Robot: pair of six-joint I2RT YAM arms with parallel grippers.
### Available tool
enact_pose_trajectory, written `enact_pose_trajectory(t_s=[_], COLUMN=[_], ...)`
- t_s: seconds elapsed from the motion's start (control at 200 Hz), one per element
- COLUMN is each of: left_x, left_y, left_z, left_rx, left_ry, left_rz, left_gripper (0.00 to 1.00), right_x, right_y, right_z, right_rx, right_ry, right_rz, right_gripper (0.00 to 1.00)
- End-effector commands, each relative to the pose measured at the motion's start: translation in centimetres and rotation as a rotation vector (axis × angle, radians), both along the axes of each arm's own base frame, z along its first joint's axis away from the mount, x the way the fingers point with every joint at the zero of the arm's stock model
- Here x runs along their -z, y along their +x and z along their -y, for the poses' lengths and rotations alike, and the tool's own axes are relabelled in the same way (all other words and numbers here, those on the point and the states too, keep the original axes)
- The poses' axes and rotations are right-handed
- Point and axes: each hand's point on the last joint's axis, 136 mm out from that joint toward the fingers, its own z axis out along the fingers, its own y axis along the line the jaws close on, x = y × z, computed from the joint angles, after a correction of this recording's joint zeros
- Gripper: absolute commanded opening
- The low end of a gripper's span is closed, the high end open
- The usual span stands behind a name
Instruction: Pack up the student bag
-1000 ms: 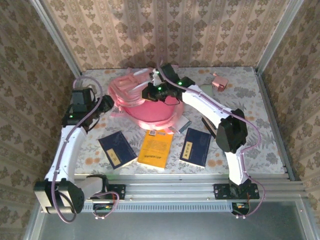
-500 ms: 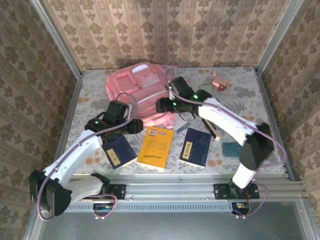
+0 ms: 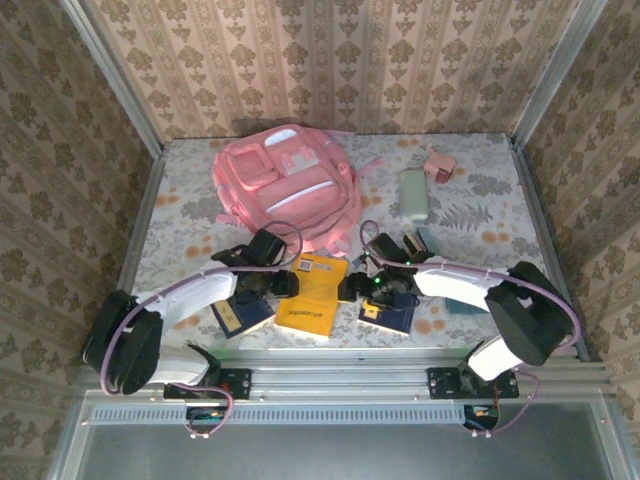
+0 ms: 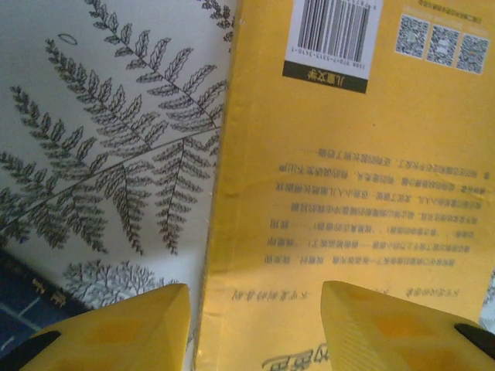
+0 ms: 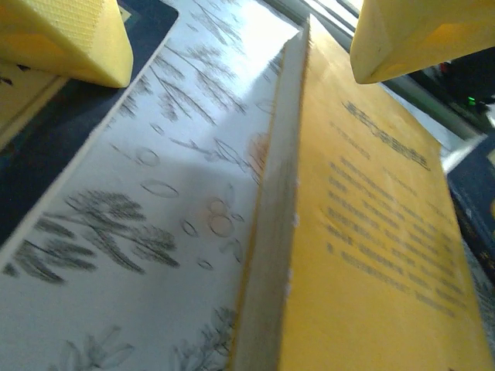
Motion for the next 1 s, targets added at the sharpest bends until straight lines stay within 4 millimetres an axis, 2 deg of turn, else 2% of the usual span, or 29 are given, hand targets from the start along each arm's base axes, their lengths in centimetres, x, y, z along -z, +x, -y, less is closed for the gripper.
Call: enact_pose_trajectory(t_s=[0.0,0.175,0.285,0.415,0.58,0.7,0.825,0.995], left_x=[0.5,1.7,2.3,3.0,2.5,1.7,0.9,0.5], left_y=[0.9,1.1,0.9,0.2,-0.4,-0.5,-0.6,-1.3], left_z=[0.4,1.0,1.6,3.2,5.8,6.6,7.4,8.7], left_rx=[-0.010,-0.009,0.001,0.025,0.067,0.085,0.112,0.159], left_ry=[-0.017,-0.059,-0.083,-0.170,-0.299,-0.319,-0.330,-0.315], left_rz=[0.026,-0.013,-0.040,-0.096,-0.131,-0.116,-0.100,-0.085], left_gripper=[0.50,0.49,0.49,0.48,0.45,0.44,0.43,0.42], right_x=[-1.1,1.0,1.9,1.9,1.7,1.8,0.8,-2.7], right_y=[1.7,3.0,3.5,3.5,3.3,3.4,3.6,4.2], right_z=[-2.9,-3.5,-2.5,-1.2,-1.2,-1.9,-3.6,-5.2], right_rx=[0.025,0.055,0.057,0.025,-0.015,-0.019,-0.014,-0.020], right_ry=[0.131,0.102,0.010,-0.066,-0.072,-0.029,0.057,0.162], right_rz=[0.013,-0.008,0.013,0.047,0.040,-0.002,-0.030,-0.017], right_gripper=[0.76,0.74,0.74,0.75,0.76,0.76,0.76,0.73])
